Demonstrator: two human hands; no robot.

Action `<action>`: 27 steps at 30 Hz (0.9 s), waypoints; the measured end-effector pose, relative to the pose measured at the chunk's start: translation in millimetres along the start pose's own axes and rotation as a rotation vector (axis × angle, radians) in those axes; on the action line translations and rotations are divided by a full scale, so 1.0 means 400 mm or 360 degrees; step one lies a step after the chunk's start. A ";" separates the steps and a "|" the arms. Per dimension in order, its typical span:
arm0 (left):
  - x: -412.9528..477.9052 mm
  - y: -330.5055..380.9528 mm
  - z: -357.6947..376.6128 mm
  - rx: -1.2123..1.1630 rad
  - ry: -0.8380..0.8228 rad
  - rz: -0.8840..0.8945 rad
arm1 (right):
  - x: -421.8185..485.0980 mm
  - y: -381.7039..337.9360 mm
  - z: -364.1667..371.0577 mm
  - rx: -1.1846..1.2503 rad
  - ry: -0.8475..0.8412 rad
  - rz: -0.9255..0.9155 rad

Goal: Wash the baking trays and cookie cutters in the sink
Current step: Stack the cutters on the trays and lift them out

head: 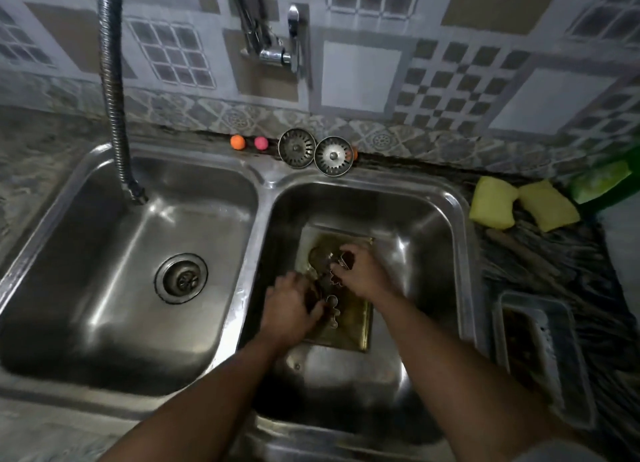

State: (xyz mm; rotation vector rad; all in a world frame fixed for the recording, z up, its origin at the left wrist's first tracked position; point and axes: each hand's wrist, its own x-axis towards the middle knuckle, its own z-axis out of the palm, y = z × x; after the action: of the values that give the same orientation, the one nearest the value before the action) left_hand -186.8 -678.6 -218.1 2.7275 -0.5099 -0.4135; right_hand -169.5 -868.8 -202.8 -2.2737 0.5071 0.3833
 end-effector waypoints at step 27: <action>0.102 -0.035 0.076 -0.0442 -0.0175 -0.0065 | -0.070 0.189 0.116 0.0105 0.0214 0.0026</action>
State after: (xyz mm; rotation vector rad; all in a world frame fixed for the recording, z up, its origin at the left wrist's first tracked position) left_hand -156.6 -690.4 -259.4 2.4609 -0.3925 -0.5999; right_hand -234.8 -875.8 -268.8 -2.2427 0.5979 0.2194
